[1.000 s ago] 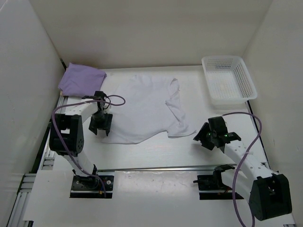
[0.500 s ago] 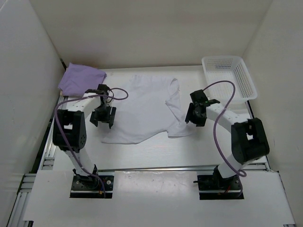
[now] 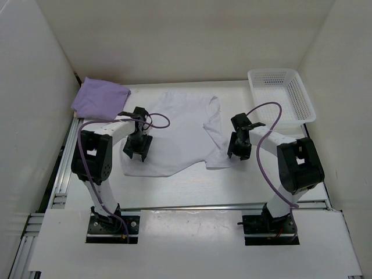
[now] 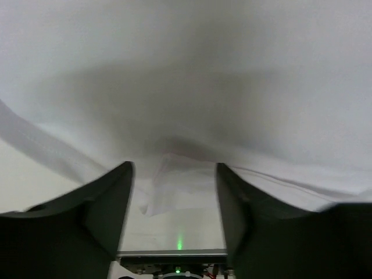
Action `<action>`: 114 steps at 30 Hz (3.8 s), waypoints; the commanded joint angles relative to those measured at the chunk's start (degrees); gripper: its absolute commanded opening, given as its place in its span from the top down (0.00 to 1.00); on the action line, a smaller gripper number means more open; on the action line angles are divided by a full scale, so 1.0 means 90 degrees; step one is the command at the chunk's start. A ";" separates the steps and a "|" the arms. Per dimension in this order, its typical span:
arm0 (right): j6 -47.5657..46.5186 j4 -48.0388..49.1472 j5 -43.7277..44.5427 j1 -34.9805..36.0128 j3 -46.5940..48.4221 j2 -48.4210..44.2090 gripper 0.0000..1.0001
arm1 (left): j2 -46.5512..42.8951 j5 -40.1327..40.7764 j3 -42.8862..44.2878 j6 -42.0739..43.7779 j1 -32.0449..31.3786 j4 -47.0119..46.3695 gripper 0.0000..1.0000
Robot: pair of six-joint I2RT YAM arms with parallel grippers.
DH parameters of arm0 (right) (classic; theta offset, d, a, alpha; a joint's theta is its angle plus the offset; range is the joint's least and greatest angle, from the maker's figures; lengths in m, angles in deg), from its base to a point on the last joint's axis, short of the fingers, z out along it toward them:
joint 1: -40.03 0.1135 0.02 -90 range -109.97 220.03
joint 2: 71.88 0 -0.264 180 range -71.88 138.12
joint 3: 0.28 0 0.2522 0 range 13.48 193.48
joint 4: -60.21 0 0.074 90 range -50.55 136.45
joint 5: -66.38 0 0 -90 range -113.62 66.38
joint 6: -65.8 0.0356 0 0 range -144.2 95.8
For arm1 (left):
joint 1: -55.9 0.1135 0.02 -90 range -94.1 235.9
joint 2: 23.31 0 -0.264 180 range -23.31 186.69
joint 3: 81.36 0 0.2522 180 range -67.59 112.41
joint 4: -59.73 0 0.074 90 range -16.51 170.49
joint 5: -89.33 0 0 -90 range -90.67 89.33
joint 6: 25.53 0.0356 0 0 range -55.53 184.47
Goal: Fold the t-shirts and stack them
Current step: Flatten out the tshirt
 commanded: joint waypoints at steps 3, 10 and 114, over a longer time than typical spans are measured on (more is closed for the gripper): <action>-0.0148 0.0090 -0.0291 0.0018 -0.0292 0.0300 0.53 | 0.0075 -0.0580 -0.0133 0.0001 0.0019 0.0005 0.41; -0.0148 0.0266 -0.0681 0.0018 -0.0293 0.0164 0.98 | 0.0241 -0.0521 0.0012 0.0001 0.0214 0.0161 0.90; 0.0205 0.0003 -0.1618 -0.0635 0.0105 -0.2394 1.00 | -0.3395 0.0689 -0.1350 0.0001 0.0781 -0.1459 0.90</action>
